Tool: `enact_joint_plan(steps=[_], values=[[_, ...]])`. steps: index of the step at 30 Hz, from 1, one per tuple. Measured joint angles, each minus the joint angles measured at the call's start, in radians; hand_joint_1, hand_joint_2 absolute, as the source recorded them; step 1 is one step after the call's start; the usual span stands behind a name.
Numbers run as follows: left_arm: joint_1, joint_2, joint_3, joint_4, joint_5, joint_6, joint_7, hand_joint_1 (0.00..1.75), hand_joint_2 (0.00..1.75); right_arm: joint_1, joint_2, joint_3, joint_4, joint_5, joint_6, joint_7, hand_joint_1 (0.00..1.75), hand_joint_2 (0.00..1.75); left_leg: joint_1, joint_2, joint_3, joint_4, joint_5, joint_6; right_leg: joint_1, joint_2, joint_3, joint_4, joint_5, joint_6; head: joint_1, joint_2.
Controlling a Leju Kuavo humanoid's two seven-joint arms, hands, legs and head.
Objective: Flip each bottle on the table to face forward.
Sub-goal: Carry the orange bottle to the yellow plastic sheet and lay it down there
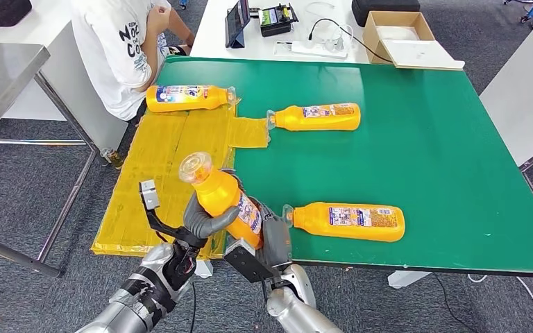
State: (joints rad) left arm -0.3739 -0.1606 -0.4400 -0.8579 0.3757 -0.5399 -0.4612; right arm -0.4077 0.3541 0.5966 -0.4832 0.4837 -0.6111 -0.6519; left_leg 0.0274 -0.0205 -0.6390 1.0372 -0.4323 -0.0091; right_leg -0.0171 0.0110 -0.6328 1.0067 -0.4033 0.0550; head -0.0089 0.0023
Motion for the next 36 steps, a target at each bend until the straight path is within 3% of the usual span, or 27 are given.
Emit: enact_joint_plan(steps=[1,3,7,10,13,19,36], values=[[0.000,0.000,0.000,-0.004,-0.012,0.009,-0.003,1.75,1.75,0.000,0.000,-0.004,-0.001,-0.002,-0.004,-0.001,0.00,0.87,0.000,0.000,0.000,0.000,0.000,0.000,0.000,0.000,0.000,0.000,0.000,0.000,0.000,0.000],[0.000,0.000,-0.001,-0.014,-0.035,0.029,-0.008,1.75,1.75,-0.001,-0.001,-0.016,-0.006,-0.007,-0.008,-0.002,0.00,0.00,0.000,0.000,0.000,0.000,0.000,0.000,0.000,0.000,0.000,0.000,0.000,0.000,0.000,0.000],[0.011,0.001,0.004,-0.047,-0.064,0.069,-0.020,1.75,1.75,0.003,-0.006,-0.036,-0.053,-0.020,0.051,0.014,0.00,0.00,0.000,0.000,0.000,0.000,0.000,0.000,0.000,0.000,0.000,0.000,0.000,0.000,0.000,0.000],[0.023,0.002,0.031,-0.082,-0.079,0.107,-0.022,1.75,1.75,0.027,-0.021,-0.050,-0.163,-0.052,0.148,0.039,0.00,0.00,0.000,0.000,0.000,0.000,0.000,0.000,0.000,0.000,0.000,0.000,0.000,0.000,0.000,0.000],[0.025,0.005,0.062,-0.111,-0.086,0.119,-0.018,1.75,1.75,0.050,-0.037,-0.059,-0.261,-0.062,0.189,0.059,0.00,0.00,0.000,0.000,0.000,0.000,0.000,0.000,0.000,0.000,0.000,0.000,0.000,0.000,0.000,0.000],[0.028,0.006,0.085,-0.135,-0.088,0.121,-0.015,1.75,1.75,0.070,-0.056,-0.065,-0.346,-0.064,0.199,0.062,0.00,0.00,0.000,0.000,0.000,0.000,0.000,0.000,0.000,0.000,0.000,0.000,0.000,0.000,0.000,0.000],[0.037,0.007,0.091,-0.152,-0.088,0.120,-0.014,1.75,1.75,0.084,-0.064,-0.073,-0.393,-0.065,0.201,0.062,0.00,0.00,0.000,0.000,0.000,0.000,0.000,0.000,0.000,0.000,0.000,0.000,0.000,0.000,0.000,0.000]])
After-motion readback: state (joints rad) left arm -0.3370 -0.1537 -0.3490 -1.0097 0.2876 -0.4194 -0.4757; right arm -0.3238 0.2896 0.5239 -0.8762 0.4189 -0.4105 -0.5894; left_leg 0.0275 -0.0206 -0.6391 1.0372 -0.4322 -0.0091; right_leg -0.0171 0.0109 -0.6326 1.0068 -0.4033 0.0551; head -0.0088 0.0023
